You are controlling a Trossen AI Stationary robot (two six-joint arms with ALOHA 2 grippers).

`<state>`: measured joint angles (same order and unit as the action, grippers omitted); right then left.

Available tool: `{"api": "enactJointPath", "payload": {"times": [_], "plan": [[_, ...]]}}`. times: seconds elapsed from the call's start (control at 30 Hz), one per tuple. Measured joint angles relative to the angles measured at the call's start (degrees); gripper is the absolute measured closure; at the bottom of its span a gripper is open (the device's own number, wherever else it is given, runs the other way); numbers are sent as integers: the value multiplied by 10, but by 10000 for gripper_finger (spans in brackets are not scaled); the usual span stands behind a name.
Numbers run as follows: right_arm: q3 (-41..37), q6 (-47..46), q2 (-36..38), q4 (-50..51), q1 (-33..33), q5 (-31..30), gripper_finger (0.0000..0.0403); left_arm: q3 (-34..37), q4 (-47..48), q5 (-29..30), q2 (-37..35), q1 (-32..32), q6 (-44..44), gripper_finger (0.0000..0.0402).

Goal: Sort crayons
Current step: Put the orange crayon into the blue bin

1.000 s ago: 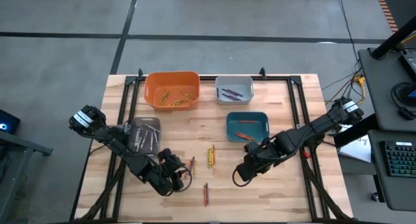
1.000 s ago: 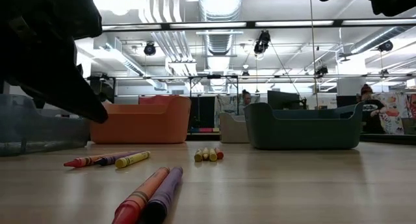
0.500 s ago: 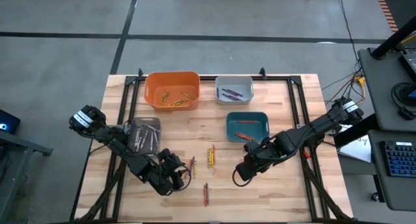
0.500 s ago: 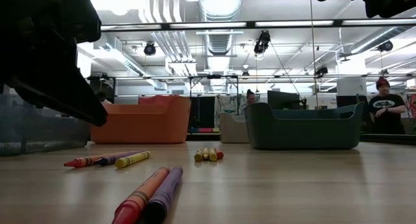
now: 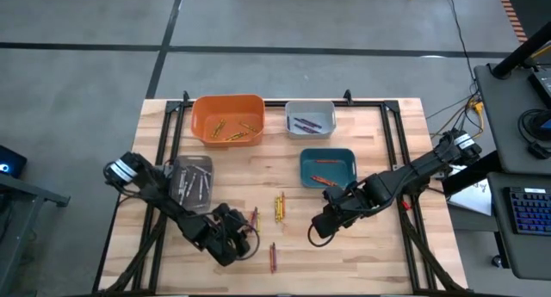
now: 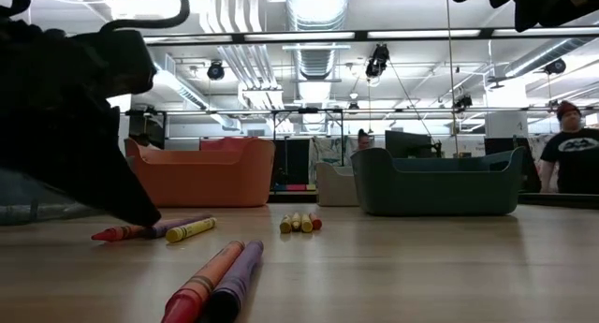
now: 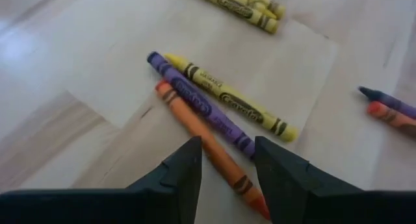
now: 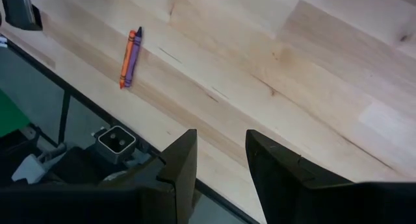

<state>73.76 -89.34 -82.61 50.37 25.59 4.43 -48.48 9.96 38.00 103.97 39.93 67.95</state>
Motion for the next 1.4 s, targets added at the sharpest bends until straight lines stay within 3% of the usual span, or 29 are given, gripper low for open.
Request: {"api": "enactJointPath", "payload": {"times": [0.17, 0.43, 0.8, 1.03, 1.17, 1.4], "plan": [[0, 0, 0, 0, 0, 0, 275, 0, 12, 3, 7, 0, 59, 282], [0, 11, 0, 0, 0, -1, 275, 1, 19, 3, 8, 0, 77, 300], [0, 30, 0, 1, 0, -14, 275, 1, 44, 4, 8, 1, 129, 390], [0, 45, 0, 1, -1, -35, 275, 1, 46, 6, 7, 1, 162, 399], [0, 45, 0, 1, -1, -36, 275, -9, 55, -5, -2, 0, 133, 400], [0, 44, 5, -31, -1, -29, 275, -47, 88, 3, -74, -9, 2, 401]]}}
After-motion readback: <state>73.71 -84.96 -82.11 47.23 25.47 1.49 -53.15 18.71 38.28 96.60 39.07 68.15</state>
